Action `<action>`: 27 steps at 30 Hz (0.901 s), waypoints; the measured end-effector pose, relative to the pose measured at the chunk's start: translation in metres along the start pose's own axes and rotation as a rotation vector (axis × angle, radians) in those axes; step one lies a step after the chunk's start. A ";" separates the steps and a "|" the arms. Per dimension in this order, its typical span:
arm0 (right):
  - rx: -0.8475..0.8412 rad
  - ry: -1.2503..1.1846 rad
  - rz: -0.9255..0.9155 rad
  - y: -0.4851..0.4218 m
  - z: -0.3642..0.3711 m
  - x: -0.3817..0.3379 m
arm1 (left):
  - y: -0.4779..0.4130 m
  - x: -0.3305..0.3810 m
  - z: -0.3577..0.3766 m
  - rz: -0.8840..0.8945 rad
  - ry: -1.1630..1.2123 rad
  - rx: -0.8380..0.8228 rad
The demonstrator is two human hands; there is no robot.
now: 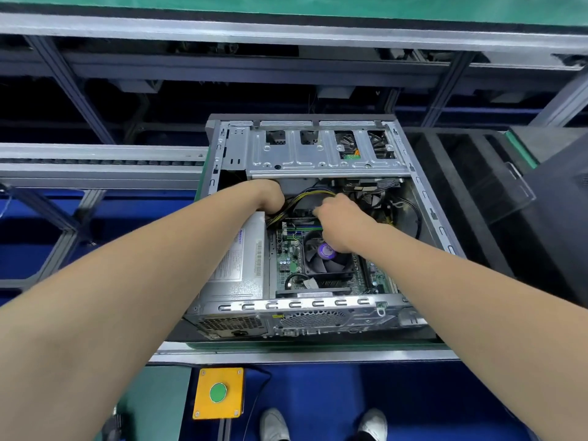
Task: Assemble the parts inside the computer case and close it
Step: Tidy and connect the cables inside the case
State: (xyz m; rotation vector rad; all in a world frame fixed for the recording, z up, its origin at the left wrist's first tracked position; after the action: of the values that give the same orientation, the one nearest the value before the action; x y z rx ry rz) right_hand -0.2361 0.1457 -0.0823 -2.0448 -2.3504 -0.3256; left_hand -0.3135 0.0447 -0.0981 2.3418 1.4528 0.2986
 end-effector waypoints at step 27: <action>0.205 -1.188 0.802 0.099 0.007 0.081 | 0.005 0.014 -0.008 0.000 0.223 -0.013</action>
State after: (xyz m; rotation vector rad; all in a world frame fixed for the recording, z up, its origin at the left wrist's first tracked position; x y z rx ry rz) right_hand -0.1503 0.2388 -0.0626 -3.2404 -1.3234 1.3782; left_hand -0.3059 0.0566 -0.0887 2.3591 1.5447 0.5829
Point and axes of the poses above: each hand's wrist, its own y-axis away from the middle knuckle, its own z-axis out of the palm, x = y × z, the point moved 9 cm from there along -y, towards the middle knuckle, and after that the axes turned 12 degrees about x, right-handed, at the moved point
